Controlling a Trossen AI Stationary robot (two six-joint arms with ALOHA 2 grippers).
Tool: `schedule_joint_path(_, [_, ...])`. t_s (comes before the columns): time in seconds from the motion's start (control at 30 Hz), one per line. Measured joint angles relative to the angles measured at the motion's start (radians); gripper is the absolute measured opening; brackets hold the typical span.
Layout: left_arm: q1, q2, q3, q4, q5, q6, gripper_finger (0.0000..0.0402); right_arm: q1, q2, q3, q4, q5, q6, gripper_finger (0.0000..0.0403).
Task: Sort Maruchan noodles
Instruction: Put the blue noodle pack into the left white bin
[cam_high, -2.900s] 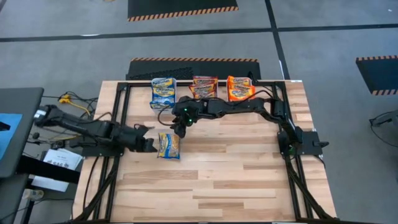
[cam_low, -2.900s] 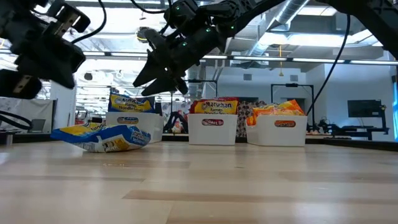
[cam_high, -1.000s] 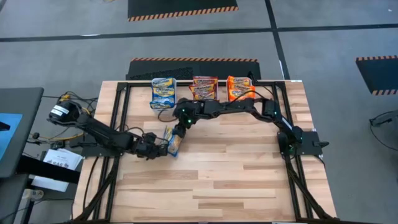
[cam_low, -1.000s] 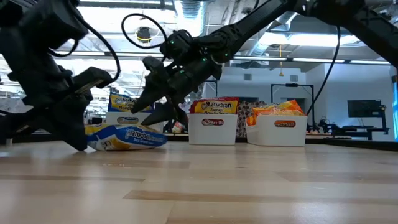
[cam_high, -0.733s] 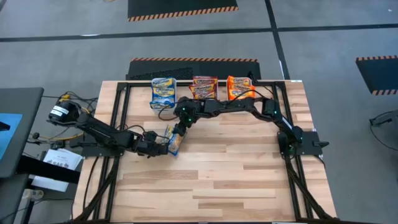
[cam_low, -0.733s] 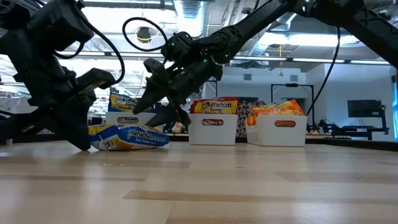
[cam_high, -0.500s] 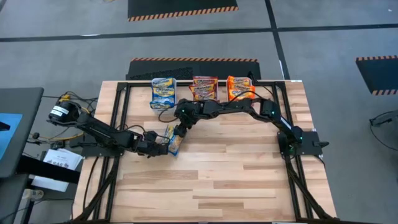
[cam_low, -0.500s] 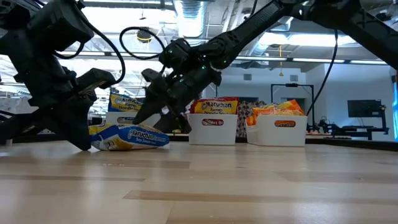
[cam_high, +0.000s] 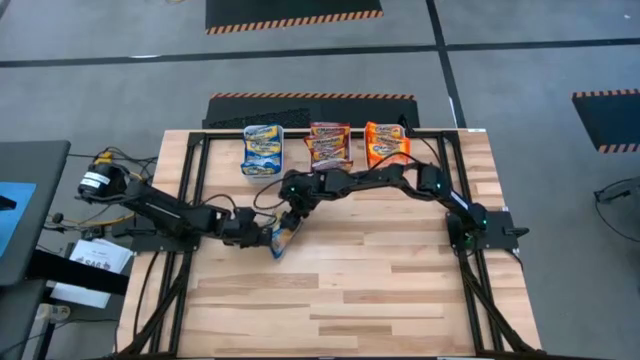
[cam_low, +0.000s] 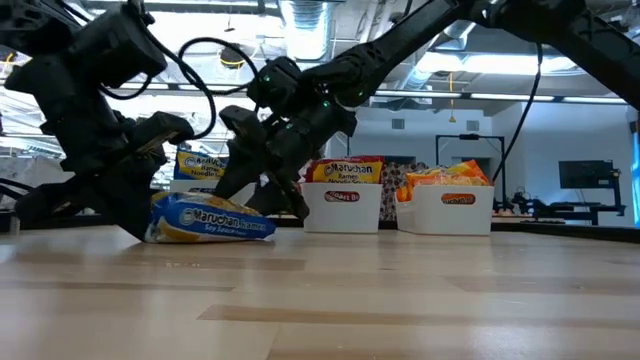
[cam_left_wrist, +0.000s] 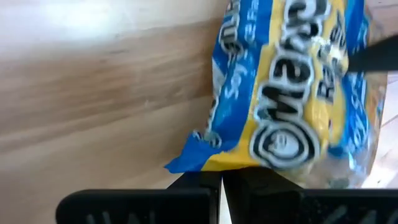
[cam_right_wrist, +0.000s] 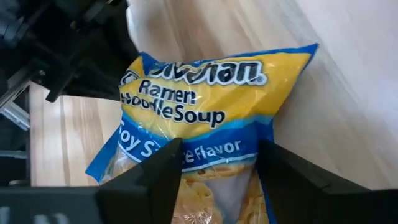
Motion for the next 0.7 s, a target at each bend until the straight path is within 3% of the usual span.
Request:
schedule_joint_path(0.13, [0.032, 0.0, -0.001, 0.015, 0.018, 0.053, 0.0, 0.021, -0.003, 0.002, -0.002, 0.044, 0.0, 0.018])
schedule_joint_path(0.47, [0.046, -0.011, -0.005, 0.054, 0.023, 0.134, 0.0, 0.018, -0.006, 0.002, -0.021, 0.04, 0.029, 0.0026])
schedule_joint_path(0.7, [0.05, -0.155, 0.009, 0.028, 0.018, 0.218, 0.0, 0.007, -0.002, 0.0, -0.018, 0.031, 0.052, 0.0007])
